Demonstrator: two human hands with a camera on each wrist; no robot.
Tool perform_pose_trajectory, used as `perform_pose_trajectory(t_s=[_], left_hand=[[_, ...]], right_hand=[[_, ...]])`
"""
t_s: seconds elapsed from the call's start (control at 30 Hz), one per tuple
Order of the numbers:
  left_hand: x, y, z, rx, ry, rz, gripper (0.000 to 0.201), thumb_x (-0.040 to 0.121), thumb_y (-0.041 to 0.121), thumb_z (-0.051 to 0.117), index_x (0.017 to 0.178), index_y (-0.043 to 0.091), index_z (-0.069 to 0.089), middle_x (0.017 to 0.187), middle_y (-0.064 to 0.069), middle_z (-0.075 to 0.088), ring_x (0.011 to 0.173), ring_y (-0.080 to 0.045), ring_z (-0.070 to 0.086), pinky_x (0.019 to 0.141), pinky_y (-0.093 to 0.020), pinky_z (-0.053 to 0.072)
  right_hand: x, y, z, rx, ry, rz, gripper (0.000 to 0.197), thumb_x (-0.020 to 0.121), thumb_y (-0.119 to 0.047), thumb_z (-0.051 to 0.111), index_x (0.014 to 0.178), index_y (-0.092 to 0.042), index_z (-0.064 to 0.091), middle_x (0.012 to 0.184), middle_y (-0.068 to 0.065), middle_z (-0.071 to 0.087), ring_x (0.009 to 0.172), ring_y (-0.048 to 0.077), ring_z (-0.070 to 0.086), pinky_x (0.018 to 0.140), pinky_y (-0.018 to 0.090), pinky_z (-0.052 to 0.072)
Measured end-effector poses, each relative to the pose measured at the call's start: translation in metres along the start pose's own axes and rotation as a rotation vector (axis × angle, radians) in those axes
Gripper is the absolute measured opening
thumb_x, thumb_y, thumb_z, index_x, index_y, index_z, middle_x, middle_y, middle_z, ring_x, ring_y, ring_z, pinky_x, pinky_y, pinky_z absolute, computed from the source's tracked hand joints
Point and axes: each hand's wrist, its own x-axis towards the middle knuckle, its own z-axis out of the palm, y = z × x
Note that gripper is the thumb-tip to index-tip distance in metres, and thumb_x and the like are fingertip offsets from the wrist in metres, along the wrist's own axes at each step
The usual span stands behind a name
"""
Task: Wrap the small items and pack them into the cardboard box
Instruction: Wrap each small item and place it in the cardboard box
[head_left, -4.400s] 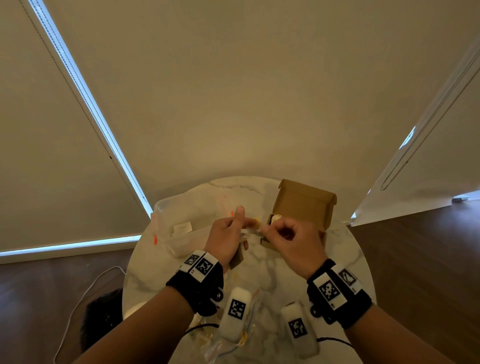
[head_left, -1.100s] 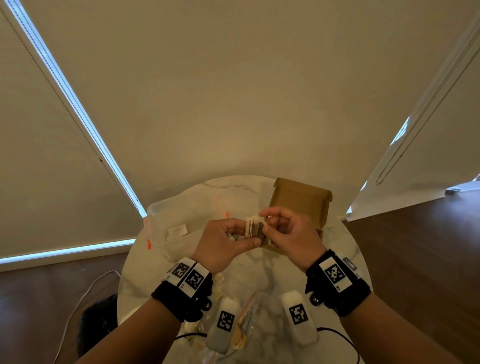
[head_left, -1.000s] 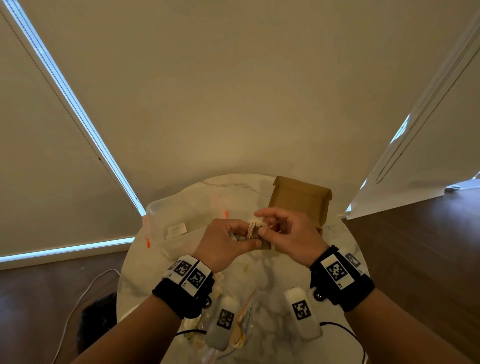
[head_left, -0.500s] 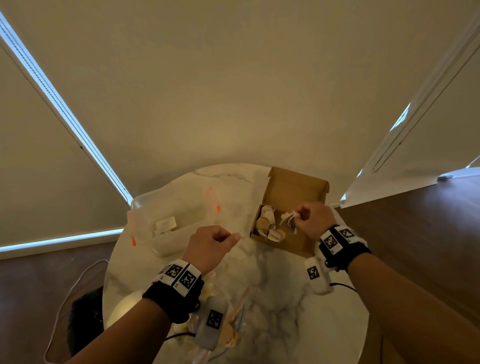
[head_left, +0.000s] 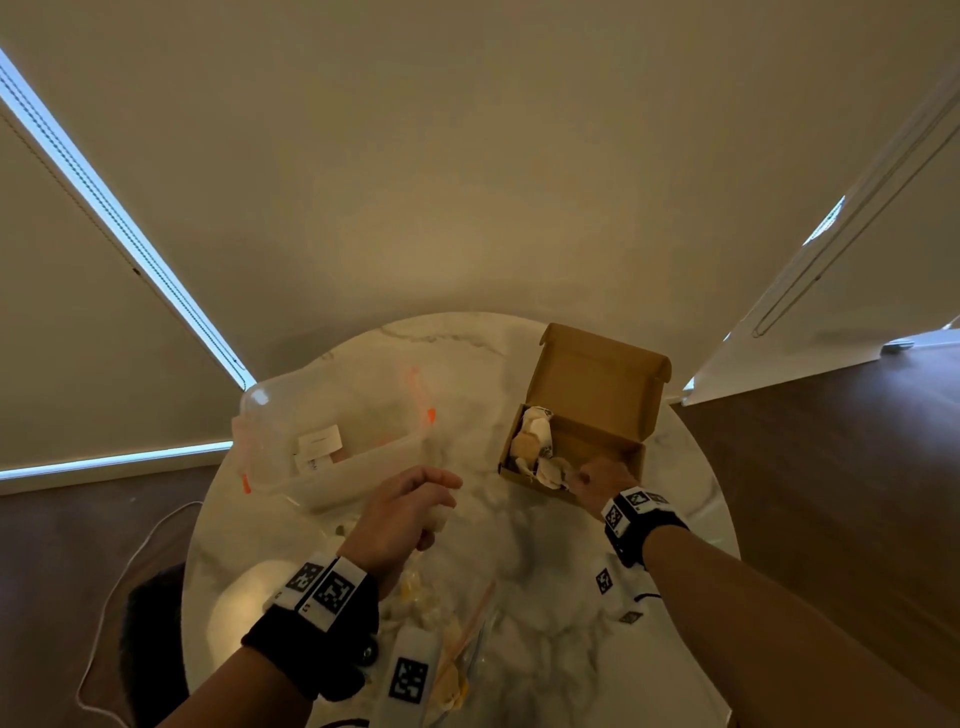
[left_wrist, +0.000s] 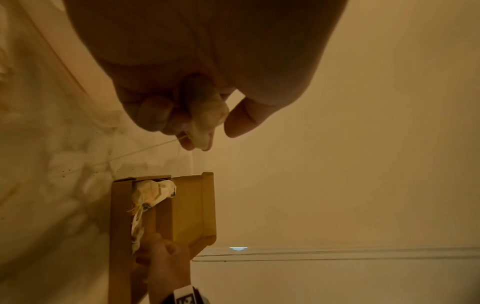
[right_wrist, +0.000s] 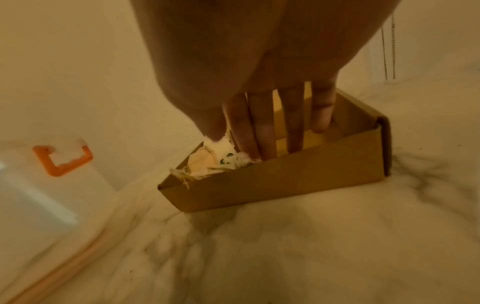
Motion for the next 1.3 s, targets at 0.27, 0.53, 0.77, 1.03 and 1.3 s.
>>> perform_pose_trajectory(t_s=[0.27, 0.53, 0.77, 1.03, 1.3], left_hand=[[-0.002, 0.012, 0.005, -0.098, -0.031, 0.085, 0.032, 0.073, 0.004, 0.048, 0.097, 0.009, 0.068, 0.089, -0.008, 0.057, 0.061, -0.012, 0.043, 0.052, -0.023, 0.031], [-0.016, 0.021, 0.012, 0.038, -0.022, 0.288, 0.049, 0.079, -0.013, 0.065, 0.107, 0.026, 0.059, 0.106, -0.006, 0.064, 0.087, -0.017, 0.062, 0.074, -0.024, 0.051], [-0.029, 0.025, 0.02, 0.087, -0.068, 0.372, 0.045, 0.078, -0.01, 0.069, 0.108, 0.023, 0.06, 0.106, -0.006, 0.065, 0.085, -0.008, 0.066, 0.073, -0.02, 0.052], [-0.04, 0.037, 0.021, 0.433, 0.113, 0.828, 0.029, 0.085, 0.005, 0.065, 0.101, 0.028, 0.067, 0.108, 0.012, 0.062, 0.099, -0.004, 0.062, 0.084, -0.017, 0.052], [-0.043, 0.058, 0.025, 0.302, -0.01, 0.727, 0.02, 0.085, 0.011, 0.071, 0.104, 0.017, 0.075, 0.091, 0.004, 0.075, 0.085, -0.008, 0.071, 0.08, -0.028, 0.058]], right_hand=[[-0.039, -0.02, -0.041, 0.303, 0.244, -0.119, 0.021, 0.095, -0.025, 0.053, 0.098, -0.014, 0.071, 0.1, 0.006, 0.069, 0.095, 0.023, 0.061, 0.081, 0.028, 0.044], [-0.136, -0.086, -0.048, 0.626, 0.114, -0.633, 0.02, 0.085, -0.035, 0.07, 0.1, -0.023, 0.074, 0.095, -0.009, 0.071, 0.082, 0.005, 0.064, 0.069, 0.013, 0.049], [-0.148, -0.096, -0.063, 0.723, 0.187, -0.558, 0.007, 0.08, -0.027, 0.076, 0.082, -0.021, 0.074, 0.077, -0.004, 0.071, 0.071, 0.015, 0.066, 0.067, 0.031, 0.056], [-0.17, -0.103, -0.086, 0.882, 0.197, -0.472, 0.01, 0.085, -0.016, 0.071, 0.085, -0.007, 0.069, 0.066, 0.004, 0.067, 0.052, 0.007, 0.059, 0.055, 0.024, 0.051], [-0.179, -0.115, -0.098, 0.969, 0.147, -0.485, 0.015, 0.088, -0.029, 0.066, 0.083, -0.017, 0.074, 0.083, 0.005, 0.074, 0.078, 0.018, 0.068, 0.078, 0.037, 0.055]])
